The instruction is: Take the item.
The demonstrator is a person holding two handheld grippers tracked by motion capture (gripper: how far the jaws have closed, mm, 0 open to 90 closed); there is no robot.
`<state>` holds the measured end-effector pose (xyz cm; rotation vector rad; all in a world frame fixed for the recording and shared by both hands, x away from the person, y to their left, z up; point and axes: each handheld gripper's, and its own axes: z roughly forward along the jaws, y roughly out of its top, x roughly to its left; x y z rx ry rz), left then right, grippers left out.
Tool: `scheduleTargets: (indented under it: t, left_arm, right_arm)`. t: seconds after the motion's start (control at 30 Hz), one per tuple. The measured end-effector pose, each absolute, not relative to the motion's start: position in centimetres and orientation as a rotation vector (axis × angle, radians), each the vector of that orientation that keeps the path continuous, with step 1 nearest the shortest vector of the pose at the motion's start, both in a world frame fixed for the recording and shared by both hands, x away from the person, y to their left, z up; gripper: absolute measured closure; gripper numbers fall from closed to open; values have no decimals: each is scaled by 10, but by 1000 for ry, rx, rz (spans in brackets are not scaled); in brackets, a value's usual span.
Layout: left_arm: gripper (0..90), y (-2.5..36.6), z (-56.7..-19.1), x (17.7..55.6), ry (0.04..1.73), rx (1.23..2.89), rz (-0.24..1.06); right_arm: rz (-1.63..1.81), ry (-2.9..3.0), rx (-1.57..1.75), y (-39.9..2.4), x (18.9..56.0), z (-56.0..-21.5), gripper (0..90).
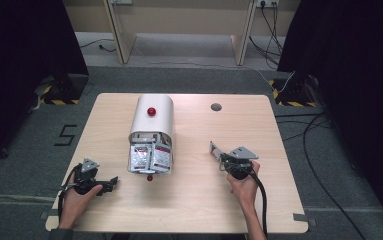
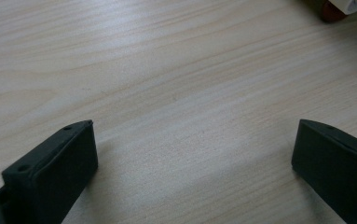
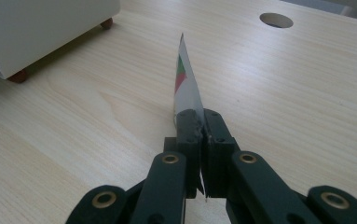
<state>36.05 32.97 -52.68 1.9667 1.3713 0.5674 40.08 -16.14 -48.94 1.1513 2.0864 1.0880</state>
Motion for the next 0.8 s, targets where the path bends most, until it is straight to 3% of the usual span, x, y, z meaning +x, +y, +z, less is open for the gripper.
scheduleTargets:
  t: [0.8]
  left_arm:
    - [0, 330, -527, 361, 1371, 1967, 567]
  right_arm:
    - [1061, 2215, 1017, -134, 392, -491, 796]
